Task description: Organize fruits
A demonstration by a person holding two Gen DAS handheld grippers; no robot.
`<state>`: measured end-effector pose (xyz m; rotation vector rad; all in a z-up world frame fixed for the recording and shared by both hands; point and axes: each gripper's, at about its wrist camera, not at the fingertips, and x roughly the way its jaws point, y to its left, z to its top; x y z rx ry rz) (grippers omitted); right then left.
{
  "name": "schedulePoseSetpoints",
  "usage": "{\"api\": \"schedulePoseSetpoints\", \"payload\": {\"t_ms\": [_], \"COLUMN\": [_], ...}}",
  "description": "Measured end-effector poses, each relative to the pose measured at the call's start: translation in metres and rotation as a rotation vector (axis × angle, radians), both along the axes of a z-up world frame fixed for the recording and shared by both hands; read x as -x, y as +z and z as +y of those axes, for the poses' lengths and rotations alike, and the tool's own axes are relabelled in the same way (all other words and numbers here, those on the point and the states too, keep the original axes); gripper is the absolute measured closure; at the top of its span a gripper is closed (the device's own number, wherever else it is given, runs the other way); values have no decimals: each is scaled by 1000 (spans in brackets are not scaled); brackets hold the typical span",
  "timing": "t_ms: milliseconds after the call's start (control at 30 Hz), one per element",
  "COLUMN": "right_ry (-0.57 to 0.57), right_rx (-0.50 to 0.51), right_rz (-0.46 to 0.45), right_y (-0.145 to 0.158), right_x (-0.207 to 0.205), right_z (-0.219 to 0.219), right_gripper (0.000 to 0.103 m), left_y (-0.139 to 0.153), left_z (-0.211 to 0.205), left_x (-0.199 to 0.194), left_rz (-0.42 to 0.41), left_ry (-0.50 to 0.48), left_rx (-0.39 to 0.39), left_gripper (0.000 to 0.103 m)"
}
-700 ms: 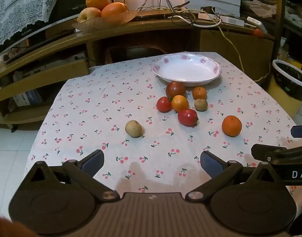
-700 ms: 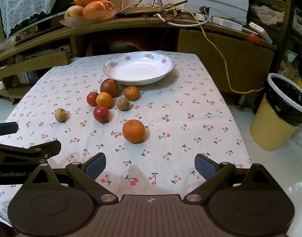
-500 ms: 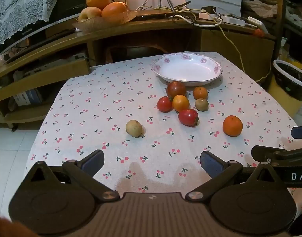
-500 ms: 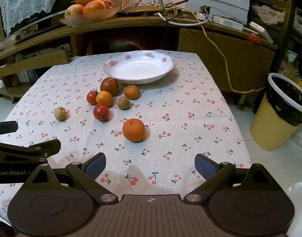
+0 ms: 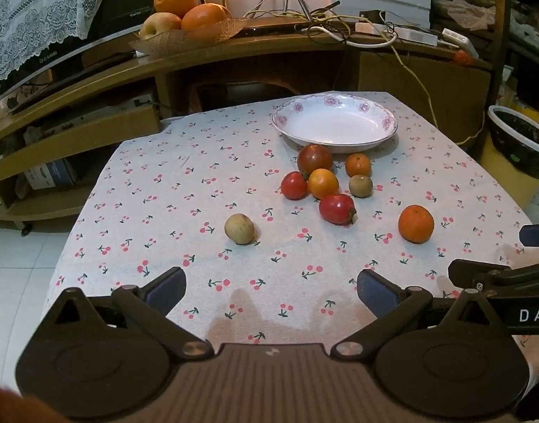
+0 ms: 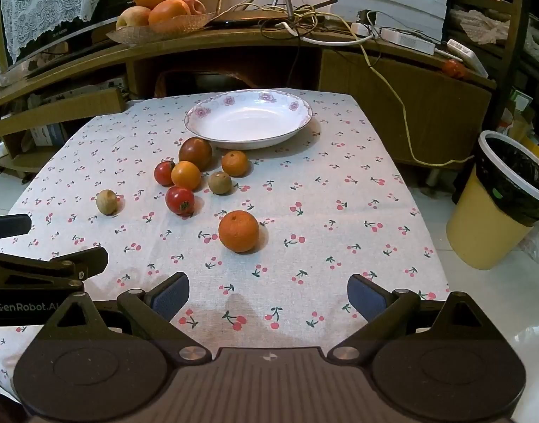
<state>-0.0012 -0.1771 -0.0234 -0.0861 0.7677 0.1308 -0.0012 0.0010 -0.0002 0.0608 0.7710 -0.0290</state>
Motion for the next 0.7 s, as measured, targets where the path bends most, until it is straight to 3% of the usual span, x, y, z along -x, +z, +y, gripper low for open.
{"api": "schedulePoseSetpoints", "payload": {"t_ms": [700], "right_ry": [9], "right_rx": [-5], "right_rz": [7], "right_y": [-1], "right_x": [-2], "right_z": [1], "right_gripper": [8], "left_y": [-1], "left_z": [-1], "left_x": [-4], "left_rz": [-7], "left_ry": [-2], "left_rx": [-4], "left_gripper": [0]}}
